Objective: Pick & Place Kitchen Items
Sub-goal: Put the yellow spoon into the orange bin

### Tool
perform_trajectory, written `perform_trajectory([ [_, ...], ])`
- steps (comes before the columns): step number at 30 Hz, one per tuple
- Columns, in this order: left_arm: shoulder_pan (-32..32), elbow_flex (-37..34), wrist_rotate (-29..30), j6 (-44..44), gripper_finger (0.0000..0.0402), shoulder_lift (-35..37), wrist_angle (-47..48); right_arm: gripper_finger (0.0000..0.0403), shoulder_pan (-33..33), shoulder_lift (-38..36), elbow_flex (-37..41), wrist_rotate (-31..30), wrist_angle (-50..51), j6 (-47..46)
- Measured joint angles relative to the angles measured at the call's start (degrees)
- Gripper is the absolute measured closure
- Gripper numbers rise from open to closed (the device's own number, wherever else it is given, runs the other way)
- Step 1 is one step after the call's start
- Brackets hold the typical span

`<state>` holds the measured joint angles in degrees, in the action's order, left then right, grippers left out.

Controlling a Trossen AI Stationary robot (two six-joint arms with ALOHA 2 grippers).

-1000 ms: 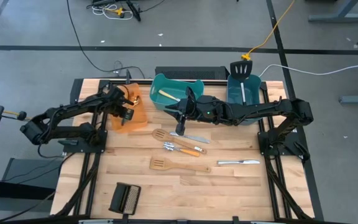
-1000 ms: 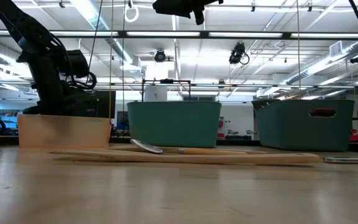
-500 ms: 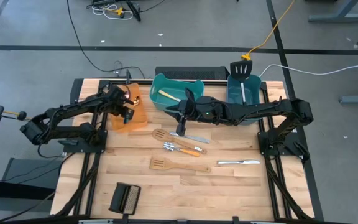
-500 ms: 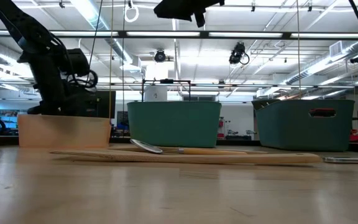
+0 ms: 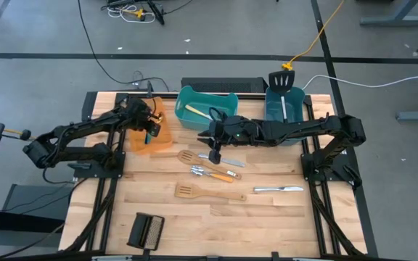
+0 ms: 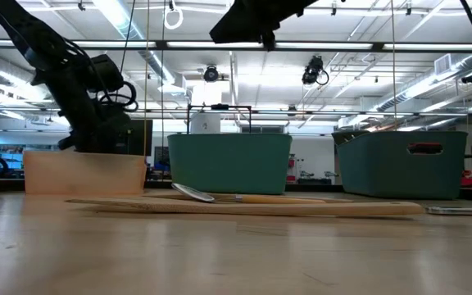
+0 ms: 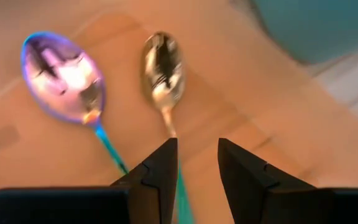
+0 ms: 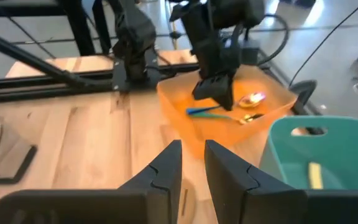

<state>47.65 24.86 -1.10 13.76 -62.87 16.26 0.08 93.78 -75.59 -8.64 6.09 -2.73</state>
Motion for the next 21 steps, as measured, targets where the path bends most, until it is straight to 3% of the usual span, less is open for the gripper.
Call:
perform_trajectory([
  [12, -5.34, 0.00, -0.10, -2.88, 0.0280, 3.90, -3.29, 0.0323, 3.66, 0.00, 0.10, 0.61, 11.02, -6.25],
  [21, -10.37, 0.00, -2.01, -3.08, 0.0280, 11.81, -3.35, 0.0323, 5.67, 0.07, 7.25, 0.64, 9.97, -13.39],
])
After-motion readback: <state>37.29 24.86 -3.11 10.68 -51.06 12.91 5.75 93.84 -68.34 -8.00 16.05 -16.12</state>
